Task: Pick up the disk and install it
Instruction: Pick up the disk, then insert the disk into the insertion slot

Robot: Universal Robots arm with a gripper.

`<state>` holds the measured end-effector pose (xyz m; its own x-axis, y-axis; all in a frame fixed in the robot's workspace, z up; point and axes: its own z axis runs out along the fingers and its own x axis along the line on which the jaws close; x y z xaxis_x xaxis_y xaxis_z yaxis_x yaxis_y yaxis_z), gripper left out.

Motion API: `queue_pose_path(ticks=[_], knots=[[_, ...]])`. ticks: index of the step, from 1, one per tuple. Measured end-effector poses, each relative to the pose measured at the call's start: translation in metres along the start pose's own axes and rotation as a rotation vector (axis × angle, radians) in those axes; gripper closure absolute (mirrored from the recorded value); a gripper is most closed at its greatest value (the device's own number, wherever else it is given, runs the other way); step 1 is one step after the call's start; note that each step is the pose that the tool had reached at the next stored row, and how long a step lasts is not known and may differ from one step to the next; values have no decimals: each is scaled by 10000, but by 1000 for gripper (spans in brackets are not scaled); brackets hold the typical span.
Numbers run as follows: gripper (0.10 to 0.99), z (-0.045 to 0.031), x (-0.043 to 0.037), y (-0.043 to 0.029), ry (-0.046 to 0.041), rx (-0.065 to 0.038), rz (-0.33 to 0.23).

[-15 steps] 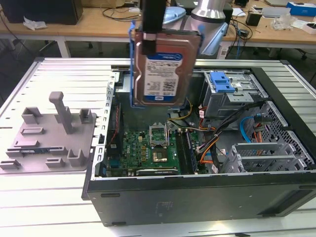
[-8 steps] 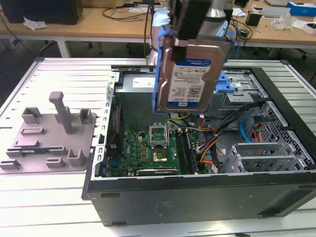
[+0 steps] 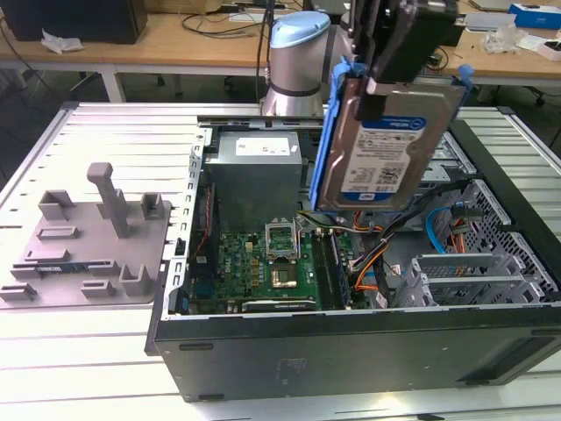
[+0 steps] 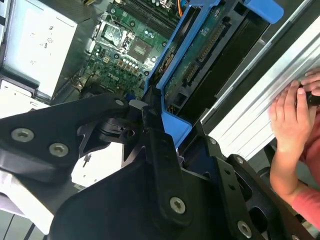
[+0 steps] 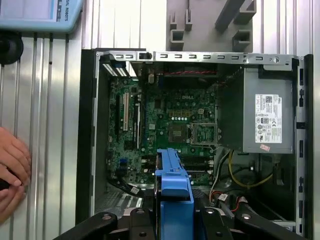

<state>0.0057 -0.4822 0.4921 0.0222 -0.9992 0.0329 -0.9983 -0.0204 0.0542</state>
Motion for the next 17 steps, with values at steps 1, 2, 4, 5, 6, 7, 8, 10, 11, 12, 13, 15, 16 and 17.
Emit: queue_pose_path(ticks=[1, 2, 4, 5, 6, 7, 8, 10, 11, 12, 13, 15, 16, 17], knots=[[718, 0, 0, 0, 0, 0, 1], [718, -1, 0, -2, 1, 0, 0], [718, -1, 0, -3, 1, 0, 0], [718, -1, 0, -4, 1, 0, 0], [718, 0, 1, -4, 0, 0, 0], [718, -1, 0, -4, 1, 0, 0], [718, 0, 0, -5, 0, 0, 0], [718, -1, 1, -6, 0, 0, 0], [718, -1, 0, -7, 1, -1, 0], [718, -1, 1, -7, 1, 0, 1], [718, -1, 1, -8, 1, 0, 0], [718, -1, 1, -8, 0, 0, 0], [718, -1, 0, -9, -1, 0, 0], [718, -1, 0, -9, 0, 3, 0]])
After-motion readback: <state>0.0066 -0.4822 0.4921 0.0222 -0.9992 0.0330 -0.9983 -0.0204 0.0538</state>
